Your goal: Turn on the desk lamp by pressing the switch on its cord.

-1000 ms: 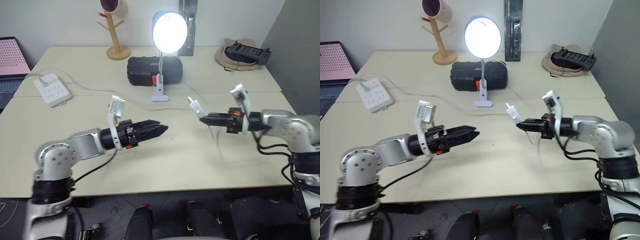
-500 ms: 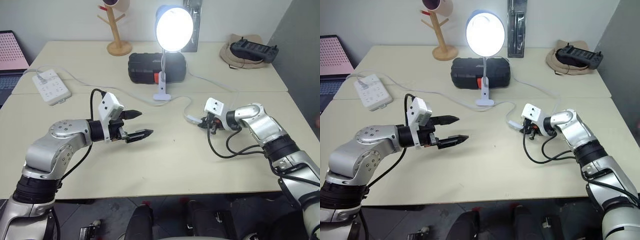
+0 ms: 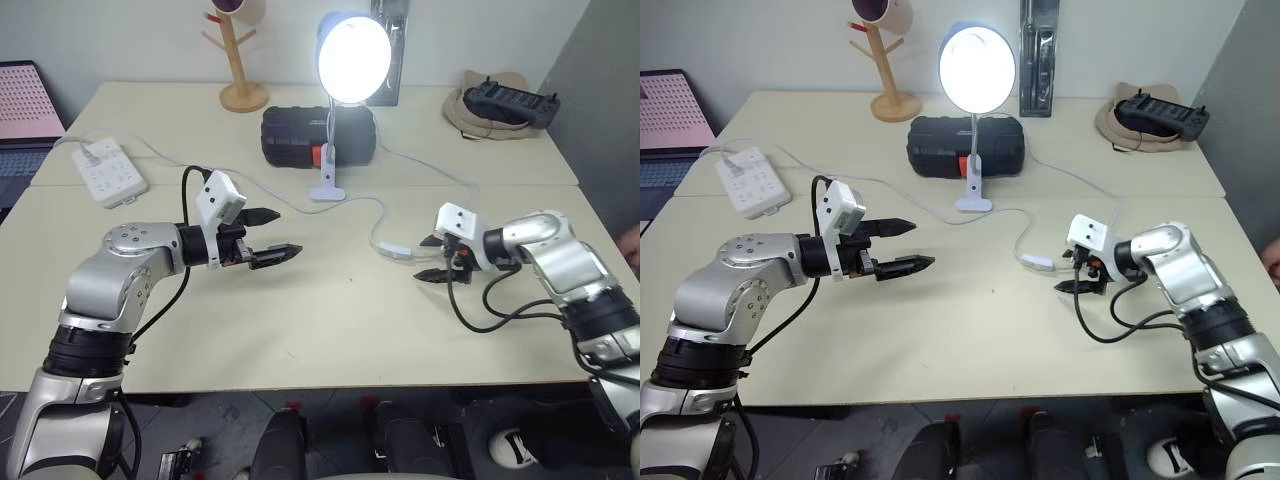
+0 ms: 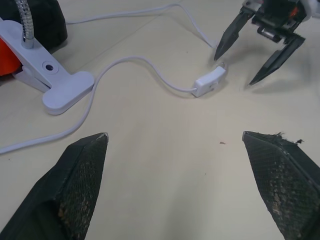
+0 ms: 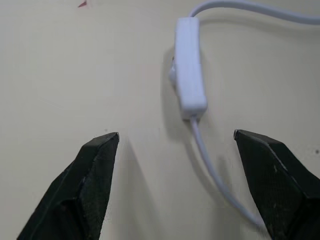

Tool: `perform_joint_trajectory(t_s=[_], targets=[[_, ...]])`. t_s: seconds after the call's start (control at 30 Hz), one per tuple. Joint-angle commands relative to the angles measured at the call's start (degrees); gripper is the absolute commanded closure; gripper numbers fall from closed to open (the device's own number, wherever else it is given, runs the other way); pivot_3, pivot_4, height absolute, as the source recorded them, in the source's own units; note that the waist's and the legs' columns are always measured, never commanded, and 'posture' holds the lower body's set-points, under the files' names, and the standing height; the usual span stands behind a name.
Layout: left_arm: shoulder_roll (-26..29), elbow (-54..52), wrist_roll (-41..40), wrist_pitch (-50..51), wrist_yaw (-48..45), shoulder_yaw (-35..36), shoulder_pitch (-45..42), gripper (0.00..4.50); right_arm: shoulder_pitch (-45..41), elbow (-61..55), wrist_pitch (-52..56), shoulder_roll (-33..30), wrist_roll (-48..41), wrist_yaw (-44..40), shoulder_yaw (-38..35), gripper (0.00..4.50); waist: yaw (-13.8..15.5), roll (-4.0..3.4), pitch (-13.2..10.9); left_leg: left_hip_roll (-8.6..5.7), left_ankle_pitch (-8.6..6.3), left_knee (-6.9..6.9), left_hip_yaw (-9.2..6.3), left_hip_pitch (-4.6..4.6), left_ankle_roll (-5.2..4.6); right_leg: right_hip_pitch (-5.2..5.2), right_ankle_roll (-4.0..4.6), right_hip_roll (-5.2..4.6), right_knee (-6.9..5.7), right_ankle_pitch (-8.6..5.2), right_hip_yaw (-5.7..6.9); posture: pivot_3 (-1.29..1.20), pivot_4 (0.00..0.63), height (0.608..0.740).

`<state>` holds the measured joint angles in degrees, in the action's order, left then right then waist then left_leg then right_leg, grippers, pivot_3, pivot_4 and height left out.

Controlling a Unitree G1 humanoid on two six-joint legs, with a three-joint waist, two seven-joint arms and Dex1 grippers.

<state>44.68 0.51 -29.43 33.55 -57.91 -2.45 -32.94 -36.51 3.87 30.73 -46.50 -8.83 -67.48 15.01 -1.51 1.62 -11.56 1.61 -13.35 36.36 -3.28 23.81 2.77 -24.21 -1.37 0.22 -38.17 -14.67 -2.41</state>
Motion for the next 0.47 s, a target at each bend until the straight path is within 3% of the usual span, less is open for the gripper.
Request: perform_joint_trajectory(t_s=[0.03, 0.23, 0.47], targets=[[1.14, 2.69, 2.04, -1.29, -2.52, 0.25, -2.71, 0.00, 2.96, -11.13, 8.21, -2.43, -5.62, 0.44, -6.18, 0.07, -0.09, 0.00, 0.00, 0.01, 0.00, 0.02, -0.02, -0.02, 0.00, 0.01, 0.00, 0.02, -0.03, 0.00, 0.01, 0.00, 0.150, 0.740], [3.85, 7.73, 7.57, -6.65, -5.38, 0.02, -5.13, 0.00, 15.65, -21.75, 13.94, -5.70, -11.29, 6.31, -22.96, 0.07, -0.13, 0.00, 0.00, 0.03, -0.01, 0.35, 0.01, -0.02, -0.01, 0.08, -0.16, 0.08, -0.21, -0.10, -0.06, 0.00, 0.150, 0.740], [2.62, 12.06, 7.98, -7.40, -6.94, 0.81, -7.32, 0.00, 23.39, -31.36, 20.62, -3.63, -15.53, 14.15, -31.65, 0.07, -0.21, 0.02, 0.01, 0.03, 0.00, 0.61, 0.06, -0.23, -0.02, 0.10, -0.29, 0.11, -0.75, -0.17, -0.13, 0.00, 0.150, 0.740]])
